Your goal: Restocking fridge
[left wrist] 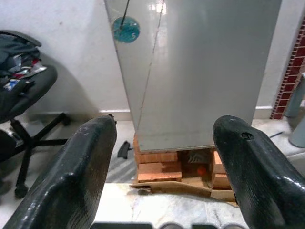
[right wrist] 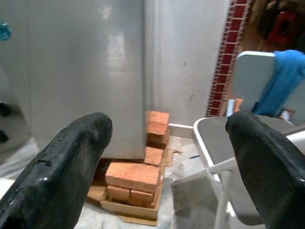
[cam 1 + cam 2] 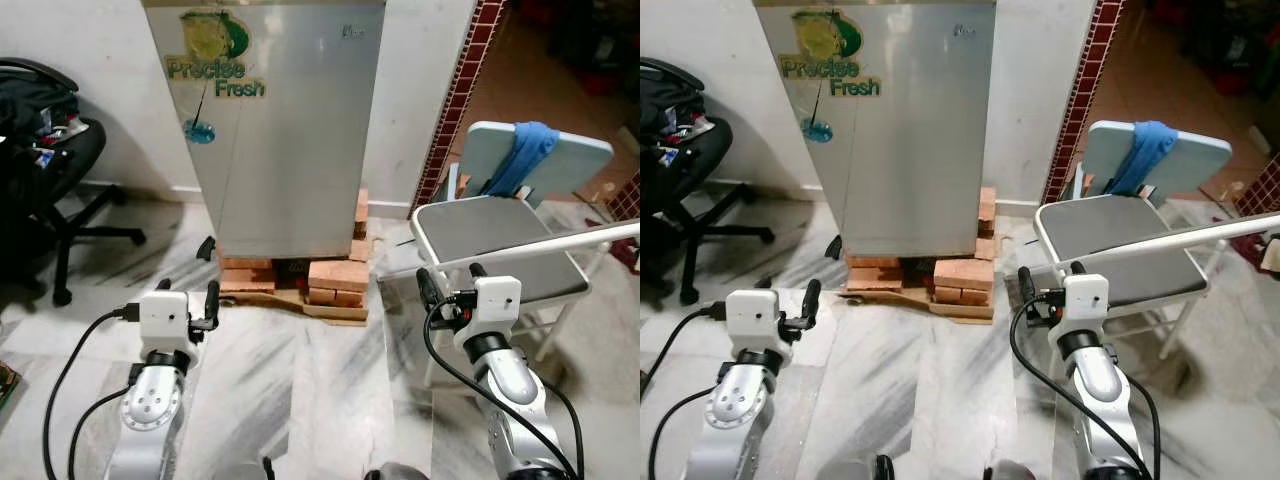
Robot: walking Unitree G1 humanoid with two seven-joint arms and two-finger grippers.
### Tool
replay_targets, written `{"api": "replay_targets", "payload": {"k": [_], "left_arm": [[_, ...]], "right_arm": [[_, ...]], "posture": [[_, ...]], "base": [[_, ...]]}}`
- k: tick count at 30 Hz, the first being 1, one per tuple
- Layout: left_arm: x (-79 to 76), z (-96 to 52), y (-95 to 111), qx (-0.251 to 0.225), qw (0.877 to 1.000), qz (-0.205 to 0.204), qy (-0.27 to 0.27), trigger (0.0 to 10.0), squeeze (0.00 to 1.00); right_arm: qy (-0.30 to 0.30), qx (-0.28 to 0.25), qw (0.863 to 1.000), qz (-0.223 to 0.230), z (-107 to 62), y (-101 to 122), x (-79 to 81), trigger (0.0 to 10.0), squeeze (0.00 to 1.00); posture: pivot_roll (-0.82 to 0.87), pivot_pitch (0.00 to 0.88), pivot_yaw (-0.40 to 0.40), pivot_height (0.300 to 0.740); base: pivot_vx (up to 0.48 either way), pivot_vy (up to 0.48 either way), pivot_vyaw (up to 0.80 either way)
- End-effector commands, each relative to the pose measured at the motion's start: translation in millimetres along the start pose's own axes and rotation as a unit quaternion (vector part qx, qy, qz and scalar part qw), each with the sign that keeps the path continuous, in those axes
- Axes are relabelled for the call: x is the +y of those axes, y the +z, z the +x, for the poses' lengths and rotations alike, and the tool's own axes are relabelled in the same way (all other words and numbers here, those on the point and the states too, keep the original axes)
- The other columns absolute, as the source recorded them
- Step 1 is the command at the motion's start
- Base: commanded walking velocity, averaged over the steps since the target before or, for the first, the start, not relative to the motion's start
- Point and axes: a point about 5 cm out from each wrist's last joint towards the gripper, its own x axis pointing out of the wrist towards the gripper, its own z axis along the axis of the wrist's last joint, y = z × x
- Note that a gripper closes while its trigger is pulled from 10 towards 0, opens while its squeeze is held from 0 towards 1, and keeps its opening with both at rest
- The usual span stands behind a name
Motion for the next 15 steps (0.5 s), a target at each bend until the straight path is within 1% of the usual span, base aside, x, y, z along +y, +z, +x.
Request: {"api": "replay_targets", "payload": {"k": [1, 3, 8, 13, 15], "left_arm": [[6.0, 0.6, 0, 0.003, 1.000, -0.003, 0.004, 10.0, 0.00], [6.5, 0.8, 0, 0.004, 1.000, -0.001, 0.004, 10.0, 0.00], [7.4, 0.2, -1, 0.007, 1.000, 0.002, 0.005, 10.0, 0.00], [9.3, 0.5, -2, 0.008, 1.000, 0.002, 0.009, 10.0, 0.00], [10.3, 1.4, -1, 0.007, 1.000, 0.001, 0.009, 10.0, 0.00]], "right_arm": [[0.008, -0.007, 1.000, 0.001, 0.7, 3, 1.9, 10.0, 0.00], [0.009, -0.007, 1.000, 0.003, 1.5, 3, 2.0, 10.0, 0.00], [0.012, -0.019, 1.000, 0.007, 6.6, 7, 5.3, 10.0, 0.00], [0.013, -0.015, 1.000, 0.015, 10.7, 7, 7.6, 10.0, 0.00], [0.015, -0.013, 1.000, 0.015, 12.2, 6, 8.3, 10.0, 0.00]], "posture": [[0.06, 0.000, 0.043, 0.740], [0.06, 0.000, 0.043, 0.740], [0.06, 0.000, 0.043, 0.740], [0.07, 0.000, 0.042, 0.740], [0.07, 0.000, 0.041, 0.740]], "base": [[0.000, 0.480, -0.60], [0.000, 0.480, -0.53], [0.000, 0.480, 0.00], [0.000, 0.480, 0.00], [0.000, 0.480, -0.67]]}}
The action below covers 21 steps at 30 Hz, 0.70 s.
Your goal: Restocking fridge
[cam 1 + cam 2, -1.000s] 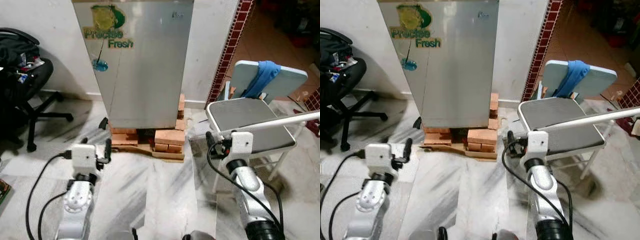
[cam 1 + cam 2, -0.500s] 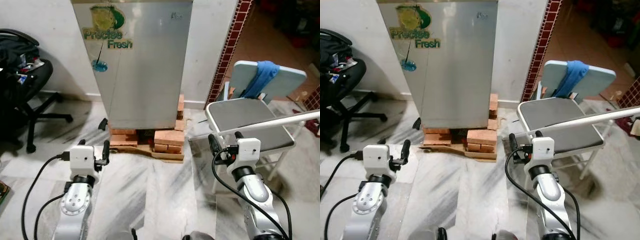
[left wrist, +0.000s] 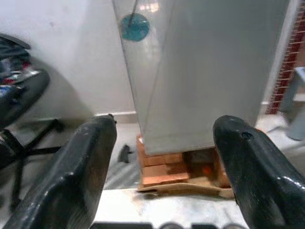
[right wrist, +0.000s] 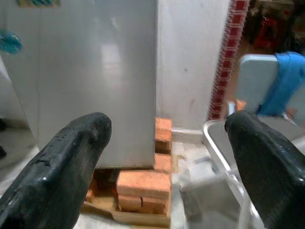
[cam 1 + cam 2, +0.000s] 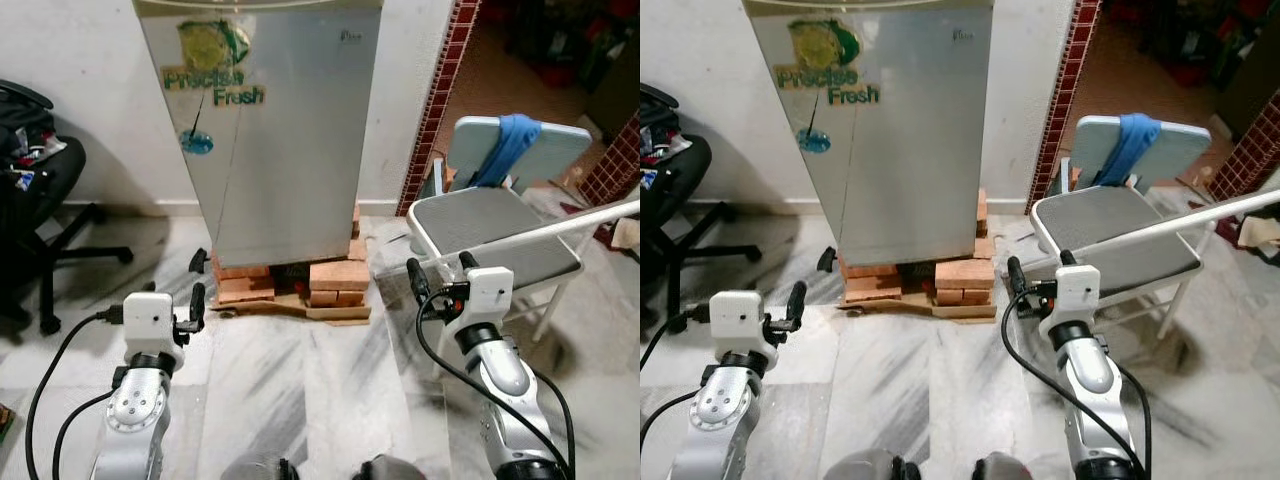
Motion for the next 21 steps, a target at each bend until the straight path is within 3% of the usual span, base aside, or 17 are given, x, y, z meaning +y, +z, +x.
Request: {"api": "replay_targets", "payload": {"k": [1, 13, 21], "left_arm": [[10.0, 1.6, 2.2, -0.002, 1.000, 0.009, 0.012, 10.0, 0.00], [11.8, -4.2, -5.5, 0.014, 1.000, 0.005, 0.018, 10.0, 0.00], [10.7, 1.4, -3.8, 0.008, 1.000, -0.004, 0.012, 10.0, 0.00]], "right_arm": [[0.005, -0.007, 1.000, 0.006, 4.0, 3.2, 5.2, 10.0, 0.00], [0.002, -0.006, 1.000, 0.007, 5.7, 1.0, 7.5, 10.0, 0.00], [-0.003, -0.002, 1.000, -0.002, 7.3, 0.8, 1.2, 10.0, 0.00]], "posture": [[0.07, 0.000, 0.040, 0.740], [0.06, 0.000, 0.058, 0.740], [0.05, 0.000, 0.053, 0.740]], "base": [[0.000, 0.480, -0.80], [0.000, 0.480, -0.78], [0.000, 0.480, -0.12]]}}
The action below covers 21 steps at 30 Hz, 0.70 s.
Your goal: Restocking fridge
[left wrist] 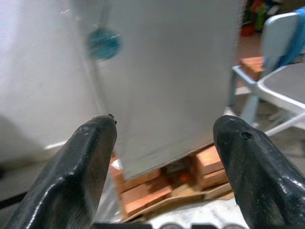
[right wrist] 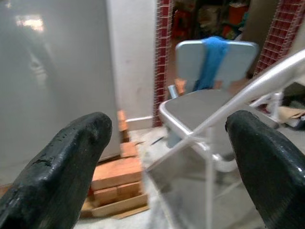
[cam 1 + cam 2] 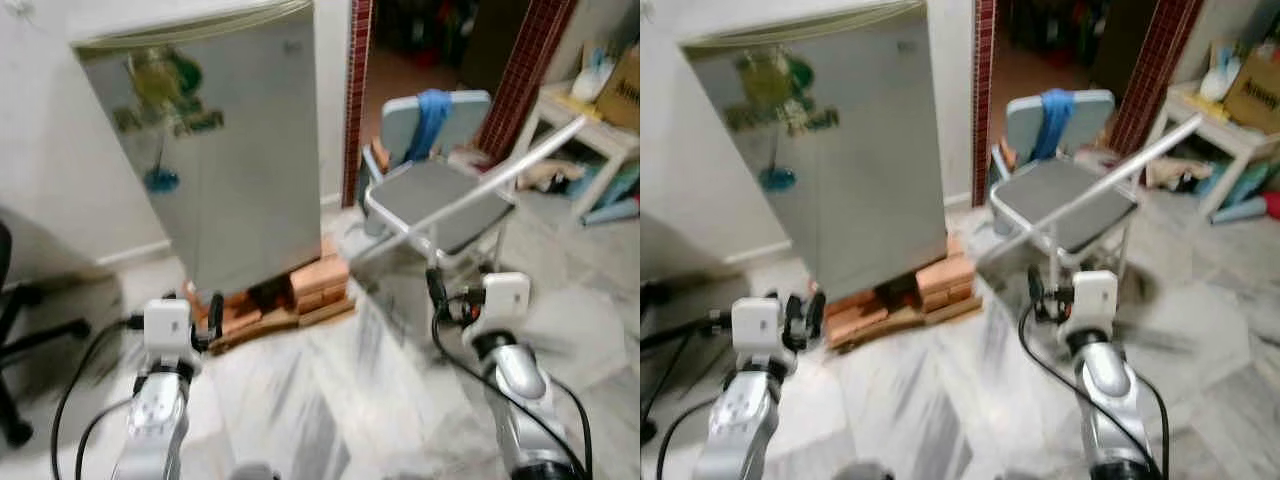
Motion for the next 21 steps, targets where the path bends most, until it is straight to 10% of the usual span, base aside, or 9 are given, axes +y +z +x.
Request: {"api": "replay_targets", "payload": {"k": [1, 21], "left_arm": [[7.7, -1.3, -2.1, 0.004, 1.000, 0.001, 0.007, 10.0, 0.00], [10.5, -4.0, -1.4, -0.004, 1.000, 0.000, 0.002, 10.0, 0.00]], "right_arm": [[0.012, -0.011, 1.000, -0.002, 5.3, 6.0, 4.4, 10.0, 0.00], [0.018, -0.001, 1.000, -0.014, -2.9, 0.5, -1.7, 10.0, 0.00]], "posture": [[0.05, 0.000, 0.053, 0.740], [0.06, 0.000, 0.039, 0.740]], "base": [[0.000, 0.480, 0.00], [0.000, 0.480, -0.23]]}}
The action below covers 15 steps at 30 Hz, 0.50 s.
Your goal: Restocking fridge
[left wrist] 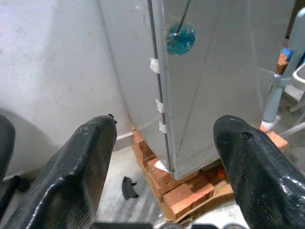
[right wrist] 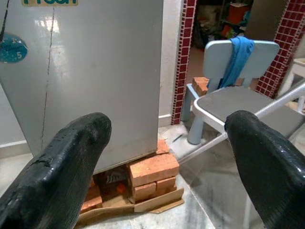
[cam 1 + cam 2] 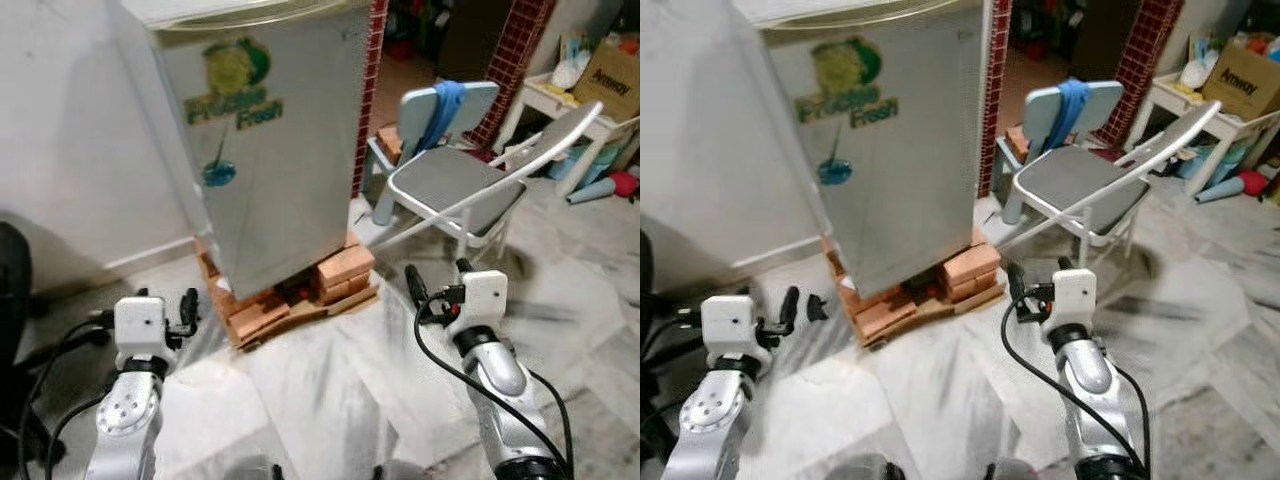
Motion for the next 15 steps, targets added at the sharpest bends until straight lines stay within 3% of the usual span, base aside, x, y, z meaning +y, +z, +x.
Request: {"api": "replay_targets", "payload": {"k": [1, 4, 15], "left_arm": [[-4.5, -0.6, 0.5, -0.001, 1.000, -0.001, -0.014, 10.0, 0.00], [-5.6, -0.2, 0.1, 0.002, 1.000, -0.007, -0.021, 10.0, 0.00], [-4.5, 0.4, 1.3, -0.001, 1.000, -0.004, -0.028, 10.0, 0.00]], "right_arm": [[-0.009, 0.004, 1.000, 0.001, -3.1, -1.7, -4.7, 10.0, 0.00], [-0.009, 0.004, 1.000, 0.002, -1.5, -1.4, -4.0, 10.0, 0.00], [-0.002, 0.000, 1.000, -0.002, -0.6, 0.3, -0.6, 10.0, 0.00]], "posture": [[0.06, 0.000, 0.041, 0.740], [0.06, 0.000, 0.043, 0.740], [0.06, 0.000, 0.041, 0.740]], "base": [[0.000, 0.480, 0.00], [0.000, 0.480, 0.00], [0.000, 0.472, -0.76]]}}
